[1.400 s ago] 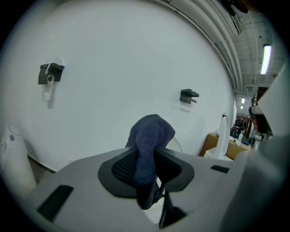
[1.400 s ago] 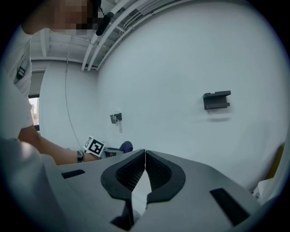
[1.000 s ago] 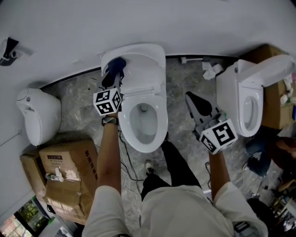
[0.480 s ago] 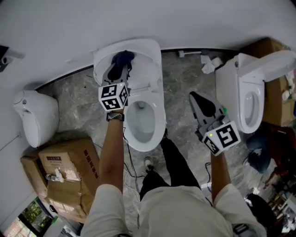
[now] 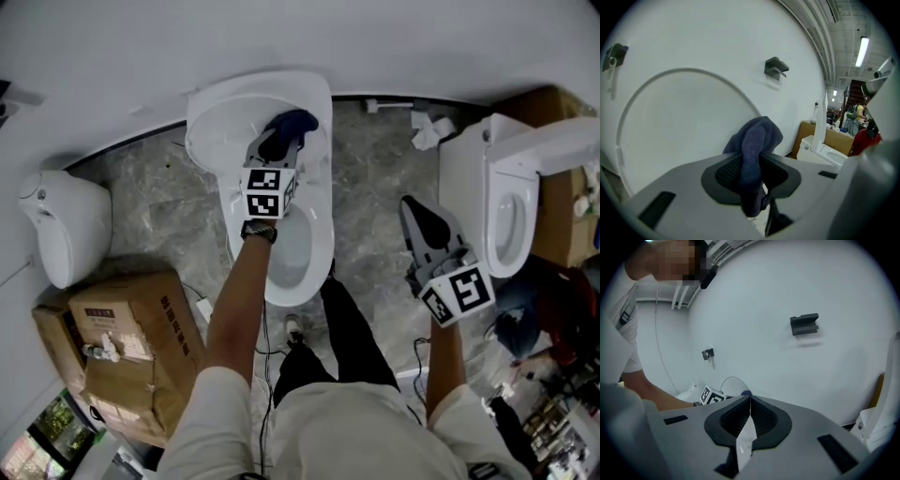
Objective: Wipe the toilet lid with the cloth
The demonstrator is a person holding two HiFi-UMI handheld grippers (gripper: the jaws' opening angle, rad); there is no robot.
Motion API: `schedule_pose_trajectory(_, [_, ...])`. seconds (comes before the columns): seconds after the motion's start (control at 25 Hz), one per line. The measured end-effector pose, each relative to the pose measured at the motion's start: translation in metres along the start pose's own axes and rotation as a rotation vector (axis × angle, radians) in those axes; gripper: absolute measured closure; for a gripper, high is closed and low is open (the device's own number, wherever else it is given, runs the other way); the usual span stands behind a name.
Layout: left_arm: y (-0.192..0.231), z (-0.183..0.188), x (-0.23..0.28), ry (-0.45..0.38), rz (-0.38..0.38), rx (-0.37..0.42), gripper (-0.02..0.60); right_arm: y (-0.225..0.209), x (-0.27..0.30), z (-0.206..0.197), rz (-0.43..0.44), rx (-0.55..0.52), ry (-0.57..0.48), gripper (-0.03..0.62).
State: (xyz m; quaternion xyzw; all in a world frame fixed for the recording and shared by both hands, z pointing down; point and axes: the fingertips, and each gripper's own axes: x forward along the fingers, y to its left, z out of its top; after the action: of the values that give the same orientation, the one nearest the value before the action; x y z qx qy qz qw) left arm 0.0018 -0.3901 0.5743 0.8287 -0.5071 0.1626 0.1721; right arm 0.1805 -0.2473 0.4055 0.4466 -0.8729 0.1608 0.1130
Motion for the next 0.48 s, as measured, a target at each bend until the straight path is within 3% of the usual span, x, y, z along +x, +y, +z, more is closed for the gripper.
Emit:
schedule_pose_trajectory(0.2, [0.017, -0.015, -0.004, 0.013, 0.038, -0.025, 0.480, -0.003, 0.008, -0.007, -0.003, -0.009, 0.006, 0.565])
schedule_pose_trajectory(0.48, [0.072, -0.024, -0.034, 0.018, 0.130, -0.052, 0.480, 0.007, 0.030, -0.007, 0.021, -0.020, 0.013, 0.565])
